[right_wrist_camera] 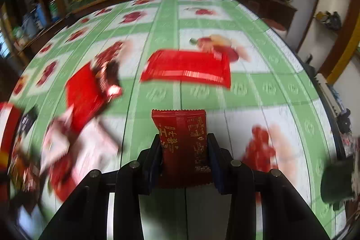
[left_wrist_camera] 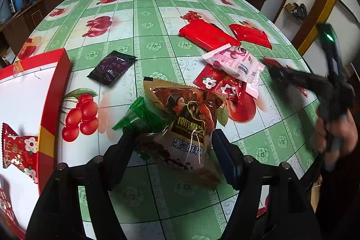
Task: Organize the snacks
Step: 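Lift the brown bag with the left gripper while the right gripper lifts the red packet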
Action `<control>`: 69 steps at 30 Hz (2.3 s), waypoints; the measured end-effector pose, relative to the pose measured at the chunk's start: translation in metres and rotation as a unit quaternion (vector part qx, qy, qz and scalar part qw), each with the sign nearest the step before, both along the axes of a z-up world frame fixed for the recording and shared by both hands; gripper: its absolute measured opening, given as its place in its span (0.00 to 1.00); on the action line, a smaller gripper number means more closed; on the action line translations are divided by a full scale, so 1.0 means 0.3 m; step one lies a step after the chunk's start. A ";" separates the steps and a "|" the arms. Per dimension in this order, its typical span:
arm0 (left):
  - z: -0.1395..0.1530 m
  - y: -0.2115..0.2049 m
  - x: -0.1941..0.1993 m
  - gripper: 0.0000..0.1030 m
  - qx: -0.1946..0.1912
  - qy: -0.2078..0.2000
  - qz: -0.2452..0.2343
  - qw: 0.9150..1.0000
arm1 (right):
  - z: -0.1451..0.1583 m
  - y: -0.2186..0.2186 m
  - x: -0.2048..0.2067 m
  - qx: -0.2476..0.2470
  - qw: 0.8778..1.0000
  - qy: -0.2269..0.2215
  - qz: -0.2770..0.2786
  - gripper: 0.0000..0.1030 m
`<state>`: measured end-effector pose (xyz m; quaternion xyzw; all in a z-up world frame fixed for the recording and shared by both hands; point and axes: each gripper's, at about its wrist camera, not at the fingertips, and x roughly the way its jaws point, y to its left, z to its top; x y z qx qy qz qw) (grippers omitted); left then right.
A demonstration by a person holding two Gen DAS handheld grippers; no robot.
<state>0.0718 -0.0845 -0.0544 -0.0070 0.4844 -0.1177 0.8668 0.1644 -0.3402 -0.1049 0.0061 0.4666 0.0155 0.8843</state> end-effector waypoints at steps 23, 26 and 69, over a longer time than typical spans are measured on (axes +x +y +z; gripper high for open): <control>0.073 -0.026 -0.197 0.51 -0.025 -0.114 -0.082 0.990 | -0.012 0.185 -0.279 -0.002 0.991 -0.032 0.134 0.38; 0.097 0.003 -0.218 0.50 -0.034 -0.129 -0.076 0.988 | -0.012 0.201 -0.284 0.010 0.989 -0.033 0.147 0.38; 0.012 -0.112 -0.246 0.53 -0.017 -0.064 -0.161 0.985 | -0.026 0.276 -0.322 0.006 0.979 -0.063 0.195 0.38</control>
